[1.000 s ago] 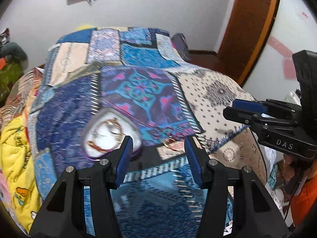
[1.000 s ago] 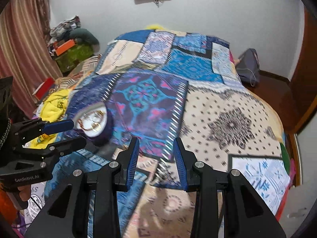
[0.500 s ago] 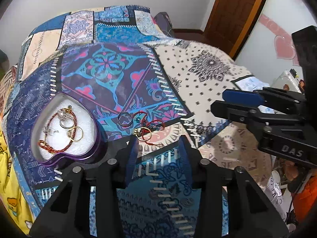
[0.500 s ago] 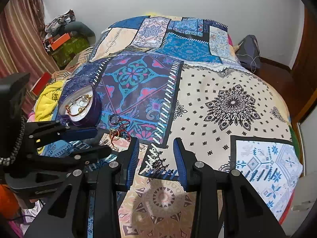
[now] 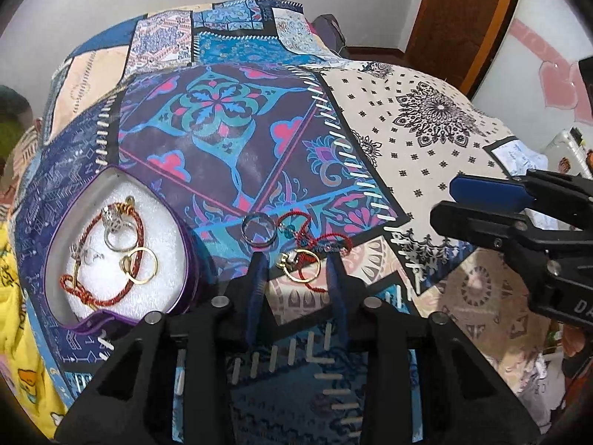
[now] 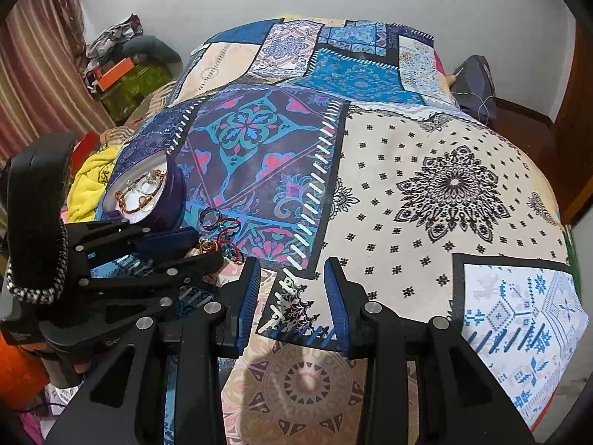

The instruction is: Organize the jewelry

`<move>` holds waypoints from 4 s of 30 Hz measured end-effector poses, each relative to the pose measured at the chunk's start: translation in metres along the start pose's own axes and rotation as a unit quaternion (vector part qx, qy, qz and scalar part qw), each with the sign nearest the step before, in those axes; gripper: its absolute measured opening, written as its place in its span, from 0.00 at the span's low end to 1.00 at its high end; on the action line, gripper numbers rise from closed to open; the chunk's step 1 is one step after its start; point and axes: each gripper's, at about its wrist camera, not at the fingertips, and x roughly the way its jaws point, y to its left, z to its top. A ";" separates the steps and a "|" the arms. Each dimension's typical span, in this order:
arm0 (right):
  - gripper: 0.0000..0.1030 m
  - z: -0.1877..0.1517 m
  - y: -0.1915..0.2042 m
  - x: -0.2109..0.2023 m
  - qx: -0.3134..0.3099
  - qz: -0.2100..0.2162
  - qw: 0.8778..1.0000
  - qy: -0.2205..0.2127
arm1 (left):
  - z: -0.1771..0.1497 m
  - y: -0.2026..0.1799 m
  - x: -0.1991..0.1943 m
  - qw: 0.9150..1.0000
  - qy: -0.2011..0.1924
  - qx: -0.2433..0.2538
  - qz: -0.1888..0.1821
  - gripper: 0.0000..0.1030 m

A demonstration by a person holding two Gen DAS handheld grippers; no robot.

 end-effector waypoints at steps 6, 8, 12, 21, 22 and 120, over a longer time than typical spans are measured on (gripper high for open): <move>0.31 -0.001 0.006 0.009 -0.007 0.011 1.000 0.010 | 0.000 0.002 0.000 1.000 -0.008 0.000 -0.009 0.24; 0.31 0.000 0.009 0.012 -0.011 0.013 1.000 0.011 | 0.000 0.004 -0.003 1.000 -0.011 -0.002 -0.009 0.24; 0.31 0.003 0.016 0.020 -0.019 0.022 0.999 0.013 | -0.003 0.009 -0.019 1.000 -0.027 -0.006 -0.010 0.24; 0.31 0.006 0.033 0.047 -0.044 0.050 0.997 0.039 | -0.005 0.026 -0.046 0.998 -0.052 -0.026 -0.007 0.24; 0.31 0.006 0.034 0.051 -0.046 0.050 0.997 0.043 | -0.005 0.028 -0.047 0.998 -0.053 -0.028 -0.007 0.24; 0.31 0.079 0.142 0.064 -0.092 0.077 0.993 -0.021 | -0.020 0.116 -0.075 0.993 -0.082 -0.072 0.040 0.29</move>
